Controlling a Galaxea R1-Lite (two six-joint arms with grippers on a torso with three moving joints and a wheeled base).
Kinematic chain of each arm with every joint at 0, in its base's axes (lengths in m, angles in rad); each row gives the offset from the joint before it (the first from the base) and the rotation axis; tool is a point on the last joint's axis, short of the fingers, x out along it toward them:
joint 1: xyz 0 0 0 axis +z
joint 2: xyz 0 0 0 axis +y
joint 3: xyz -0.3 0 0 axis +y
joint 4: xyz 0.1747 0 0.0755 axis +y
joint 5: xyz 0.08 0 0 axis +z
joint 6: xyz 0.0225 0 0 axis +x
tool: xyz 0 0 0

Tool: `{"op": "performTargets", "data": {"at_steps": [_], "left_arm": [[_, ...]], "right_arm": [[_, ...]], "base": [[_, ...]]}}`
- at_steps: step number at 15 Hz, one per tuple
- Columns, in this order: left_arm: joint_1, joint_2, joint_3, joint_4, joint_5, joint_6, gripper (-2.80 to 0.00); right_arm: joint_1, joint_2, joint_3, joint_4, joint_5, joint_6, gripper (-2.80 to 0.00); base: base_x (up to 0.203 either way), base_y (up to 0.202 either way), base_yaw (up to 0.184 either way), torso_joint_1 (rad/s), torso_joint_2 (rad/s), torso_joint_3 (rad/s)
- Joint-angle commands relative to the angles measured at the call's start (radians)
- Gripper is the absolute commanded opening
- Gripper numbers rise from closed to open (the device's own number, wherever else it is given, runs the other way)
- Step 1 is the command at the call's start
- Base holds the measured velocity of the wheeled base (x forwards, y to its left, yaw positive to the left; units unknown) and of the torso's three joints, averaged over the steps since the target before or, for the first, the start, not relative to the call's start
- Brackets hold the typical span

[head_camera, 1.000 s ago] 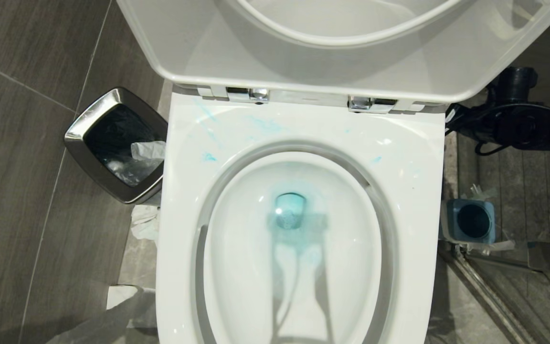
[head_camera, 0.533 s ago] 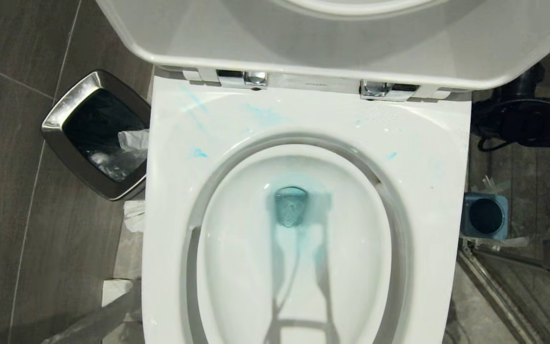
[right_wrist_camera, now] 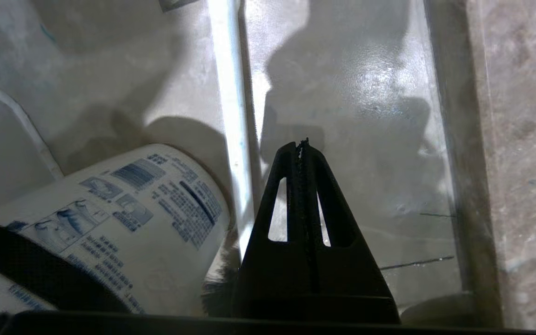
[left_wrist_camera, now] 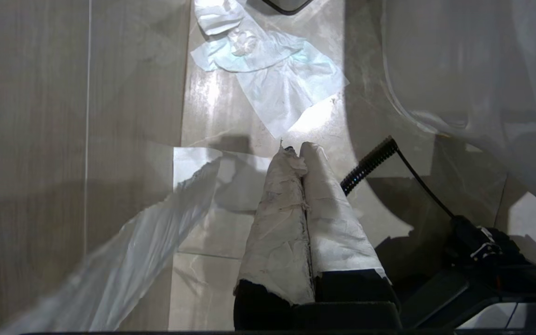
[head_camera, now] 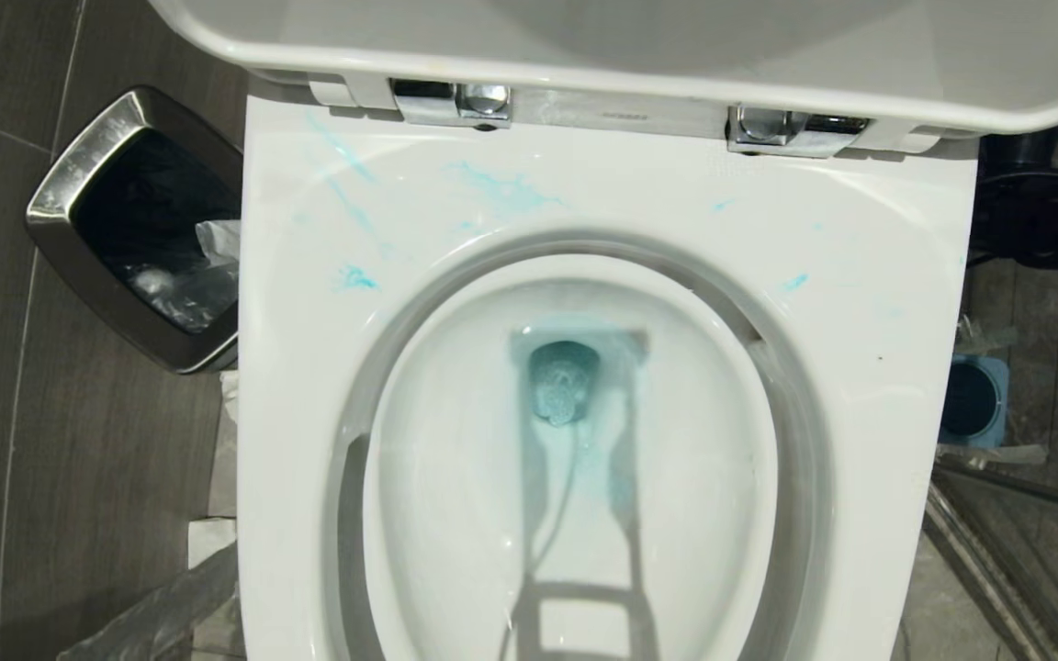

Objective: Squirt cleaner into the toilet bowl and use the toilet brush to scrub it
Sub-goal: Scrub the toilet bowl

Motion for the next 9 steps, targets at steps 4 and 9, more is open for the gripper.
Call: {"op": "performTargets", "data": {"at_steps": [4, 9], "left_arm": [[0.000, 0.000, 0.008, 0.001, 0.000, -0.002, -2.80], [0.000, 0.000, 0.008, 0.001, 0.000, 0.000, -2.80]], "right_arm": [[-0.021, -0.010, 0.000, -0.063, 0.003, 0.019, -2.80], [-0.093, -0.096, 0.000, -0.068, 0.036, 0.063, -2.80]], "base": [[0.000, 0.000, 0.000, 0.000, -0.01, -0.075], [0.000, 0.000, 0.000, 0.000, 0.00, 0.000]]}}
